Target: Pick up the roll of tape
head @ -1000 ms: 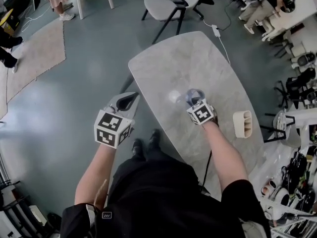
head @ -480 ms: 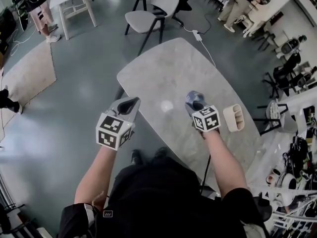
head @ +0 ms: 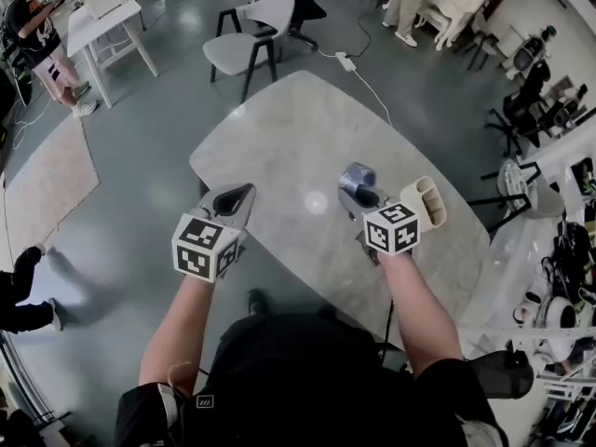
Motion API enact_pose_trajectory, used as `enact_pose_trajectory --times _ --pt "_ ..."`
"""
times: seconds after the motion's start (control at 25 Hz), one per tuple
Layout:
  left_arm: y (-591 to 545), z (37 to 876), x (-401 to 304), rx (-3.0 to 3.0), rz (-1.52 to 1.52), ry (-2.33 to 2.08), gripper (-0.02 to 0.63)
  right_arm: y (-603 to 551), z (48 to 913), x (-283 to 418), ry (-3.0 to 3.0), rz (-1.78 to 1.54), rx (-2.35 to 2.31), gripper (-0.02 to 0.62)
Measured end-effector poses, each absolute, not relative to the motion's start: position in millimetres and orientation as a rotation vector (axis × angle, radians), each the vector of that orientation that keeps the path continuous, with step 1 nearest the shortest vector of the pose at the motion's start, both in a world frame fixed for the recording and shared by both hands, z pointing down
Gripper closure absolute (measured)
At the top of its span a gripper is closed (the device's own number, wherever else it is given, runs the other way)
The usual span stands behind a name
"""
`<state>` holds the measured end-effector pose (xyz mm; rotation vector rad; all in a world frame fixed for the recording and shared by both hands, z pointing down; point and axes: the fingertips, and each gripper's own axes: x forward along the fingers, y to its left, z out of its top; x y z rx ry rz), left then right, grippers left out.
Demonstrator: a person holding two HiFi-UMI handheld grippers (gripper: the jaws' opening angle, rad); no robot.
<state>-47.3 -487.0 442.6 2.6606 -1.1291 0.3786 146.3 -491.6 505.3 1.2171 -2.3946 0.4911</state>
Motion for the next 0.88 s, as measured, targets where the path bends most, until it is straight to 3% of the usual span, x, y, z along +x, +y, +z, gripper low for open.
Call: enact_pose_trajectory --times 0.52,0.88 --pt "-452 410 126 2.713 0.351 -1.062 0.595 -420 407 281 -2.676 0.445 1.360 0.548" --pt "-435 385 173 2.786 0.333 -0.995 0.595 -376 342 337 -2.811 0.357 1.546 0.549"
